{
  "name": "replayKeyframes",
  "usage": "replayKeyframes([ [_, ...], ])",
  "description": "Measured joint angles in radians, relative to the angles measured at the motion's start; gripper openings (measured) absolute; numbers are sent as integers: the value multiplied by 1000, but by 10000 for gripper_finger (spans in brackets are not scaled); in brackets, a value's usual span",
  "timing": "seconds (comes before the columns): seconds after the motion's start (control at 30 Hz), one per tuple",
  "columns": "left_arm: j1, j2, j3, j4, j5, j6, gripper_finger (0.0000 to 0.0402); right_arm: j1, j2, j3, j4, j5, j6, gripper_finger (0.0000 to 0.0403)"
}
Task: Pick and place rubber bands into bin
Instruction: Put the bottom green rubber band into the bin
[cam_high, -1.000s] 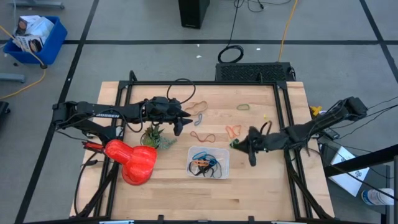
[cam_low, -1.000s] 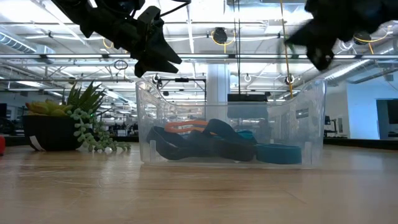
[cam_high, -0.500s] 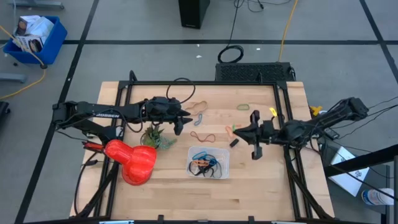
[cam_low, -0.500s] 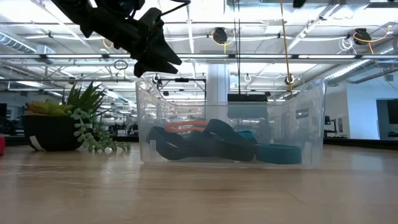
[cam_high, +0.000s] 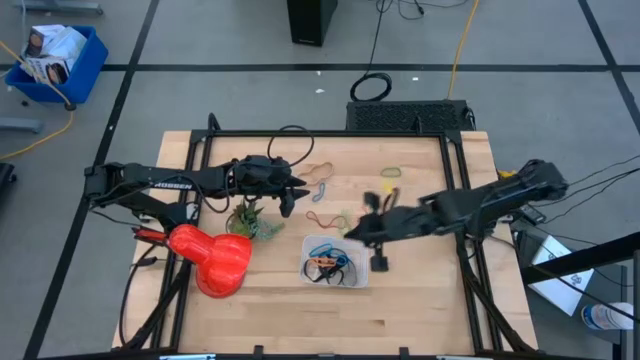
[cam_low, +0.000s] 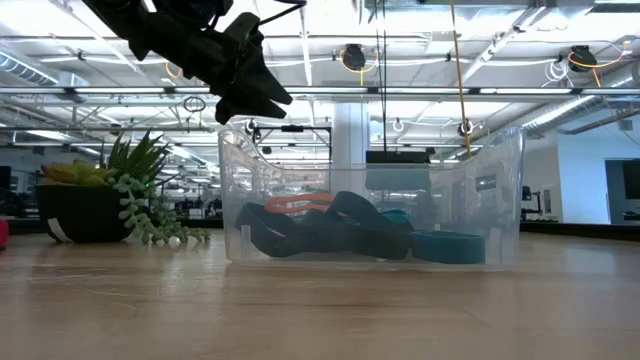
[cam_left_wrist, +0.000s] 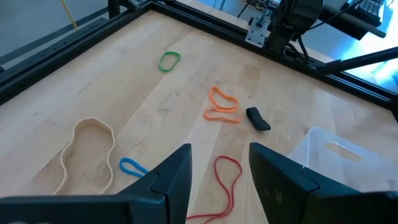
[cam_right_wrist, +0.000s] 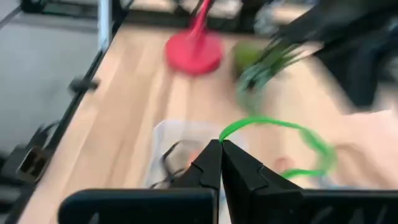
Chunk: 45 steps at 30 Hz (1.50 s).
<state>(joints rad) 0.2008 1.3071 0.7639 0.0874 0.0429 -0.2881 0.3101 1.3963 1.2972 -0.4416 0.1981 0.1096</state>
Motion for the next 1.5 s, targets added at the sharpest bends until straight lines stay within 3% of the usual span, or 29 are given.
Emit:
replayKeyframes([
  [0.13, 0, 0, 0, -1, 0, 1, 168, -17, 118, 0, -20, -71, 37, 0],
  [0.33, 0, 0, 0, -2, 0, -2, 168, -30, 270, 0, -19, -98, 62, 0],
  [0.67, 0, 0, 0, -8, 0, -1, 168, -29, 433, 0, 48, -180, 88, 0],
  [1.17, 0, 0, 0, -9, 0, -1, 168, -35, 467, -1, 58, -177, 91, 17],
  [1.5, 0, 0, 0, -9, 0, -3, 168, -35, 462, -1, 59, -177, 89, 105],
])
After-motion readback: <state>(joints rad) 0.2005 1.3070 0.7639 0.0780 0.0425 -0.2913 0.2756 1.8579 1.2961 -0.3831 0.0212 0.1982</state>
